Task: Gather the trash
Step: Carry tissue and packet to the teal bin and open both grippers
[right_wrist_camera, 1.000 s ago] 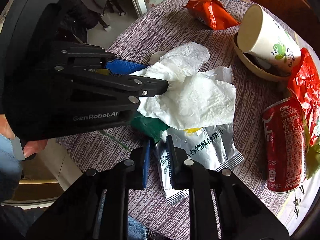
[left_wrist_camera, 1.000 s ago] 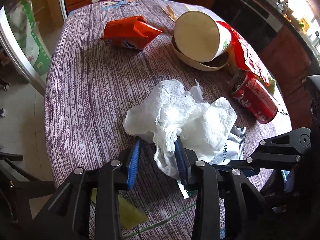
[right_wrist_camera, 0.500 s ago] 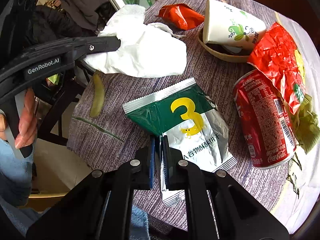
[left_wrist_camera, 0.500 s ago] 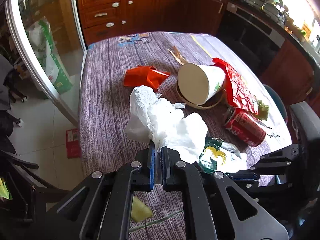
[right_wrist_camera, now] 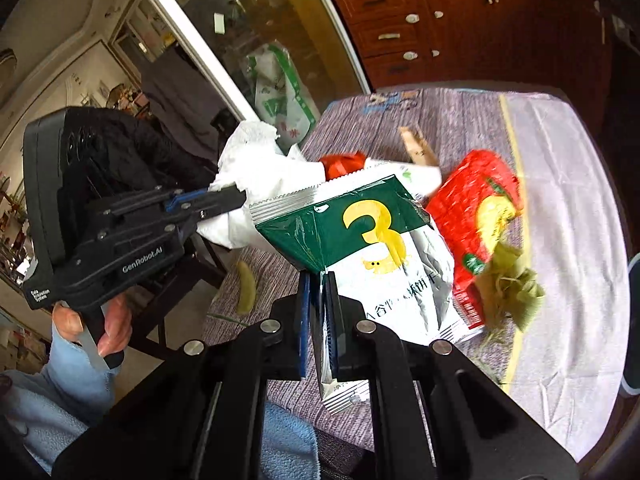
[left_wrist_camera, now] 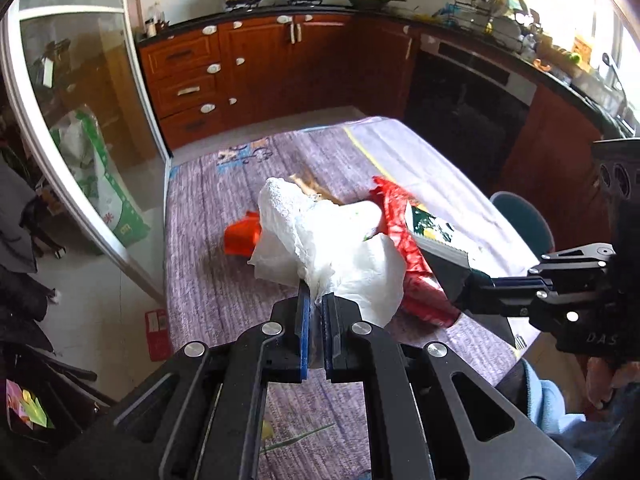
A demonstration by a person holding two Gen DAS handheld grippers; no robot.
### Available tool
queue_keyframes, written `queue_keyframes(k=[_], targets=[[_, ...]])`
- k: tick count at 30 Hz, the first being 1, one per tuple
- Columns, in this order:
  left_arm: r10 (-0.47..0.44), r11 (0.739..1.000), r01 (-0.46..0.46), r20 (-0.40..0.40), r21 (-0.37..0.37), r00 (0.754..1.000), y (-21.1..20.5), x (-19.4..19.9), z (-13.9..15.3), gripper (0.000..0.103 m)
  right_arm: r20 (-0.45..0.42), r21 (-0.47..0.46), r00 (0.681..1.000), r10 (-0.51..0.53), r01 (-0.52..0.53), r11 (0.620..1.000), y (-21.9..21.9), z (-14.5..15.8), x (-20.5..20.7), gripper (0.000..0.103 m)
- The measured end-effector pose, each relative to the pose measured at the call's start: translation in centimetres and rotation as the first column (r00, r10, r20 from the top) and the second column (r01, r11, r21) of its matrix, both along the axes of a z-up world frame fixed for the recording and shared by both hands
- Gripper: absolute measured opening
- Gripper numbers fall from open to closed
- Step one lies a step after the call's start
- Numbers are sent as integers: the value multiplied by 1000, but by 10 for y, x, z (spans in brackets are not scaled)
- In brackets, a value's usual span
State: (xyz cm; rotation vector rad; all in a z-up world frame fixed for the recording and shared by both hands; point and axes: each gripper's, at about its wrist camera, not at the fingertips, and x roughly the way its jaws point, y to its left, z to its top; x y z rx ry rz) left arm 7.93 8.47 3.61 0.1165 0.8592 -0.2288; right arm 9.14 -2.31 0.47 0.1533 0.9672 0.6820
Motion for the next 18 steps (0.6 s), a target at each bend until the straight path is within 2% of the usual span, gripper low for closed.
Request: queue_keyframes(k=[4,9,12,18], targets=[[-85,996,85,15,3,996,-53,13,7,6,26,31,993,-116,116,993,-52,13,6,7],[-209,978,209,-10,-11,978,-137,40,1,6,45,38,958,-284,283,958,-141,13,1,7],[-288,957,288,-32,-21,957,-193,56,-6,6,36,28,920,-391,390,920,-201,7,0,8],[-427,904,428,-89,-3,900,-305,72,-38,7,-12,-7,824,-566,566,824,-308,-32,9,8]])
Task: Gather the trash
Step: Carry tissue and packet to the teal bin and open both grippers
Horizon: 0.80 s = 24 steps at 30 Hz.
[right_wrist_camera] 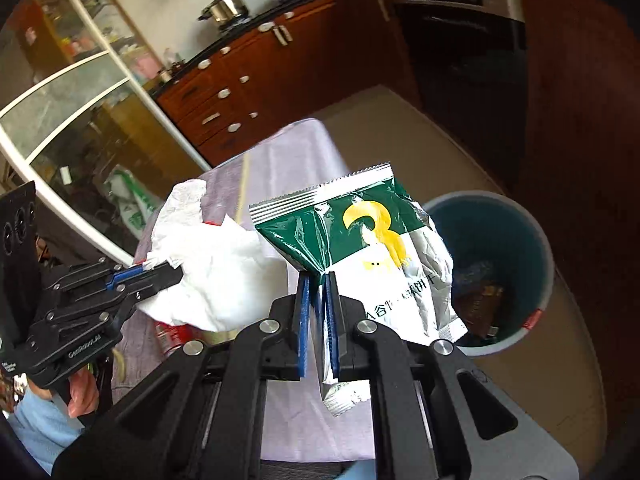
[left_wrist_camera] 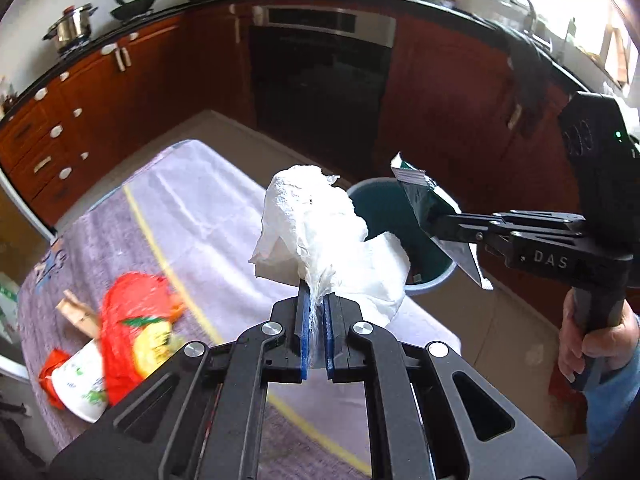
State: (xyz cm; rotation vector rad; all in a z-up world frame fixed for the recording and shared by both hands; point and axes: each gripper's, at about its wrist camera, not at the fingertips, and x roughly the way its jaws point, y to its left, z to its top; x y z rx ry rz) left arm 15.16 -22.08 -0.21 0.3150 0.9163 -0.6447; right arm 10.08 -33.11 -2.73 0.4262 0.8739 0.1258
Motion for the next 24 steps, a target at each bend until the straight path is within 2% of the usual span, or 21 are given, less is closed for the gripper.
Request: queue_keyframes(k=[6,10,15,17,18,19,20,21,23,24], targets=[[-86,992,93,-89,85,992,-86,19,-53,7,-85,50,990,-113,118,992,-70,-48,15,8],[-116,983,133,-134,125,984,-119,28,-81,7,-138,89,981,-135,148,985,-93,-77,25,9],[-135,973,165,-177,164,975,-148,40,-110,7,-177,139,973,-147,172,975,-109,-97,30,11],[-134,971,168,-195,172,972,-154,45,-119,7,-188,157,969,-160,191,969,-115,-102,32,18],[-133,970,169,-204,174,970,-157,46,-122,8,-191,163,967,-171,203,966,-118,-103,31,38],[-132,969,171,-216,176,967,-157,48,-126,8,-189,162,964,-186,218,963,-121,-104,30,62],[-132,969,174,-228,176,965,-156,49,-129,17,-182,157,962,-205,235,959,-124,-103,28,69],[-134,968,177,-232,177,964,-156,50,-130,37,-174,154,960,-217,244,957,-126,-102,26,72],[-124,969,160,-190,188,974,-153,48,-130,64,-180,148,958,-223,250,957,-126,-100,26,75],[-121,969,153,-168,192,978,-153,47,-129,66,-185,147,956,-227,255,956,-127,-100,24,79]])
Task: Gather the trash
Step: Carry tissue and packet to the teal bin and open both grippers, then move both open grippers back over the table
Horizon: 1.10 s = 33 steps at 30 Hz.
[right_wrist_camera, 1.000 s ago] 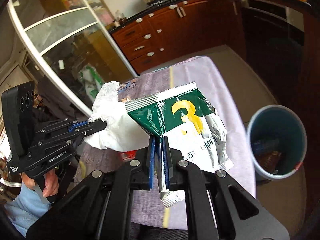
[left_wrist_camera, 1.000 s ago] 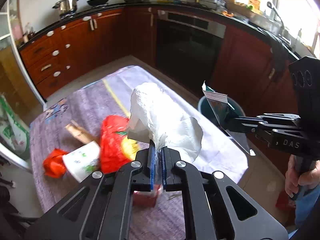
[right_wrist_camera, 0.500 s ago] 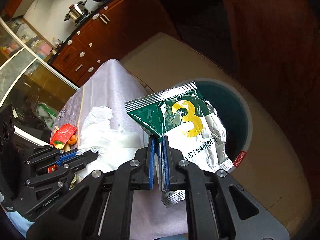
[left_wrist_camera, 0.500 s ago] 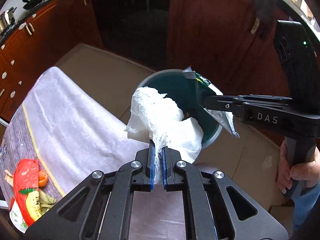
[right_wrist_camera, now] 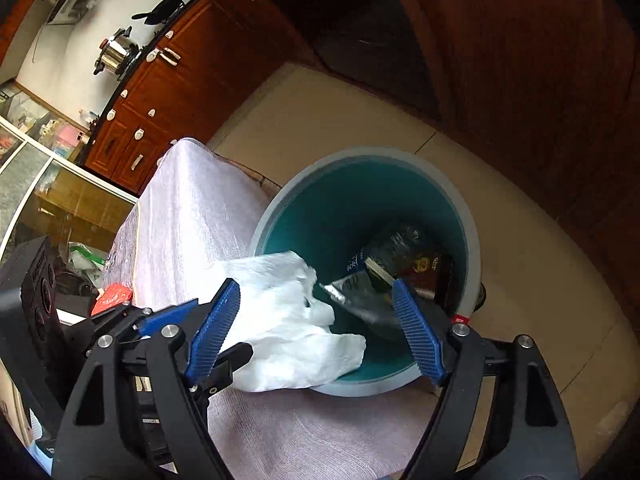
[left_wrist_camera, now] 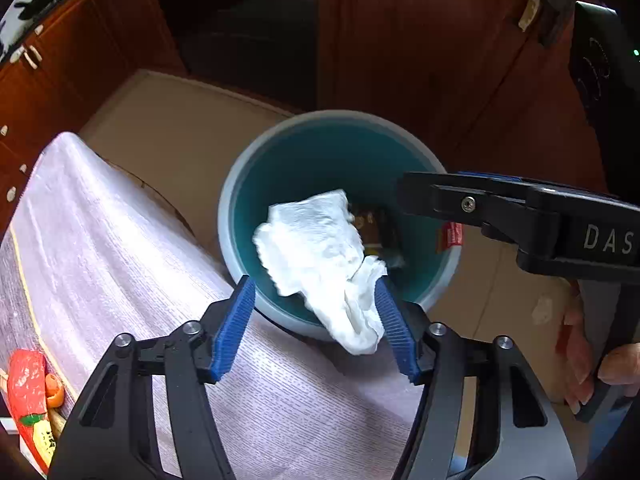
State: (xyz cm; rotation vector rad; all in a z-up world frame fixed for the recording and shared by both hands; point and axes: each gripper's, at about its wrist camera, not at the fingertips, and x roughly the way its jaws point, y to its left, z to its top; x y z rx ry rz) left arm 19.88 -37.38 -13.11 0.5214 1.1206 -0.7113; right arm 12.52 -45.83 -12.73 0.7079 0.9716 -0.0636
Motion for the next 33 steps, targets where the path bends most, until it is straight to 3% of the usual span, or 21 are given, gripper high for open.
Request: queue_keyframes(k=[7,15,24,33], targets=[[5,1000,-6,23,7,1000,14,-2,2,81,-28,-48,1000,-7,5,999,4,6,-5,88],[24,999,-23,27,-29,999,40,-26,10,92,-41,-80,999,14,-17,997,17,18,-3,88],[52,996,-49,44,-71,998,53,-33,47,95,-45,-109,999,30,-35,993,37,32,-6,88],[115,991,-110,67,-82,991,104,-42,68,95,-33,-116,996,83,-86,989,77,46,-5,88]])
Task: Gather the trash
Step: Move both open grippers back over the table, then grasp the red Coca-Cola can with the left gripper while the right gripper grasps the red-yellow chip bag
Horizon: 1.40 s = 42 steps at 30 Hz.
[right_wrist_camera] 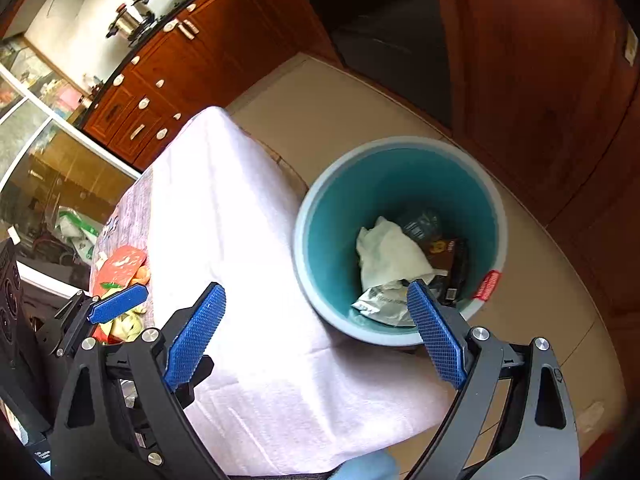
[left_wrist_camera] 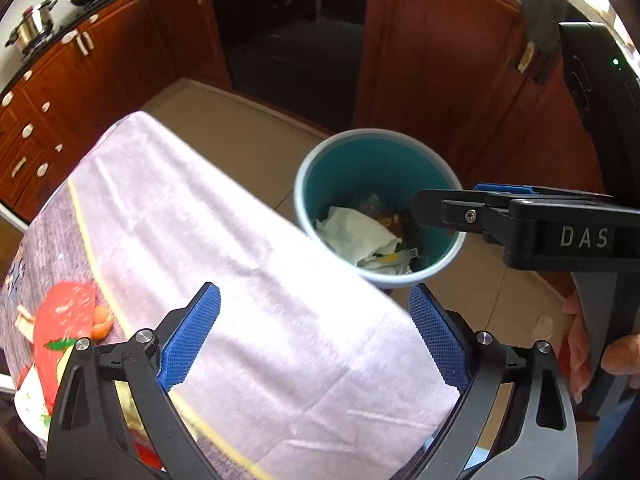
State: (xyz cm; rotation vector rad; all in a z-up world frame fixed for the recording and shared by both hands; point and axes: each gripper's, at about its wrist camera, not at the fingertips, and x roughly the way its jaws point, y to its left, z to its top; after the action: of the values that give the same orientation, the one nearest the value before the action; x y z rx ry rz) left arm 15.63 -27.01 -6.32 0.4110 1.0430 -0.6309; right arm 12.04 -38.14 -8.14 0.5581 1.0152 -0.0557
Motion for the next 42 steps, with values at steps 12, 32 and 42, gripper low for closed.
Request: queue_keyframes(k=[12,32,42], targets=[[318,947,-319,30,23,947,136,-6,16,96,17,-30,982,190,-190,981,95,19,15,88],[634,772,-635,-90,20,768,248,-17,-39,96,-18,-13,932,361,-362,932,194,11,21,88],[575,800,-596,-199,-65,793,293,-21,-46,95,-28,-41,889,457,-458,888,263,20,44,88]])
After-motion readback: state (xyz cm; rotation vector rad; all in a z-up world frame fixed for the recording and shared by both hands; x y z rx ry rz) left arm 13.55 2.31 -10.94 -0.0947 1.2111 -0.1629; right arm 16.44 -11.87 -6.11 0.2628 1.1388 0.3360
